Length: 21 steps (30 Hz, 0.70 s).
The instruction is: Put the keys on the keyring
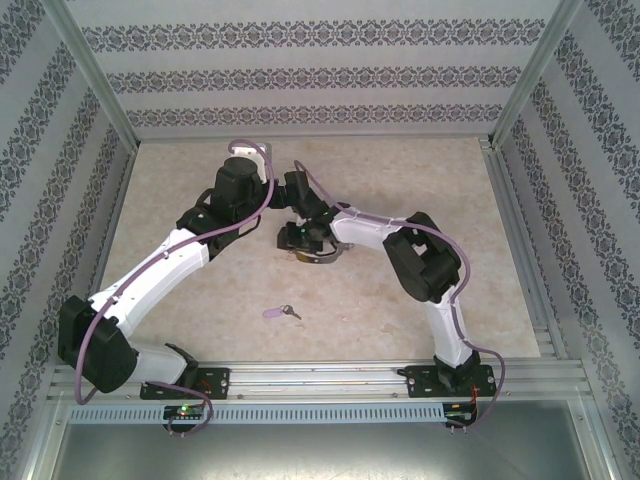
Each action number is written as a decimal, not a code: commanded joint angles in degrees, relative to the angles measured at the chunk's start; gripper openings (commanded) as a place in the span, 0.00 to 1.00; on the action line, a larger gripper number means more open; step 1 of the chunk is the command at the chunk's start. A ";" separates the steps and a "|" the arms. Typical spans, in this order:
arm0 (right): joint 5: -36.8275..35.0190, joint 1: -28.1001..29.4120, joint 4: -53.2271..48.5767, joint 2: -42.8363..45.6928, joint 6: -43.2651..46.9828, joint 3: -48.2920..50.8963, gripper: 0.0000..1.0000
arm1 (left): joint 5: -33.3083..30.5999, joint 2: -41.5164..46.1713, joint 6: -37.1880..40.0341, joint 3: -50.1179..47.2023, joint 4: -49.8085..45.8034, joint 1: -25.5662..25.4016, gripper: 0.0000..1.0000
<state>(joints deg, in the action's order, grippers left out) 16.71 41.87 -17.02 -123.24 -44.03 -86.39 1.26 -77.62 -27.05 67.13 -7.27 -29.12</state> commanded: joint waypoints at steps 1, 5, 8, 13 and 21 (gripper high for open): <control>1.96 2.79 1.85 -2.52 -3.46 -3.97 0.46 | 1.19 1.16 0.28 -0.51 1.49 0.42 1.00; 3.22 4.68 2.01 -4.28 -4.66 -7.38 0.46 | 1.56 1.58 0.24 -0.60 1.55 0.47 1.00; 4.35 5.26 2.22 -4.82 -5.18 -9.41 0.46 | 1.74 1.65 0.15 -0.52 1.47 0.47 1.00; 3.28 4.75 0.27 -2.06 -2.96 -10.21 0.46 | 2.03 1.99 -0.12 -0.50 1.30 0.43 1.00; -0.14 -0.16 -0.29 10.29 1.61 -2.49 0.45 | 2.05 2.61 -0.81 -1.02 1.22 0.47 1.00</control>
<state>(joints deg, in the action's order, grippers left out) 19.11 43.88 -16.75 -120.38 -45.95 -91.15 2.76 -76.51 -27.29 67.07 -7.09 -28.77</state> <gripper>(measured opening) 0.453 0.998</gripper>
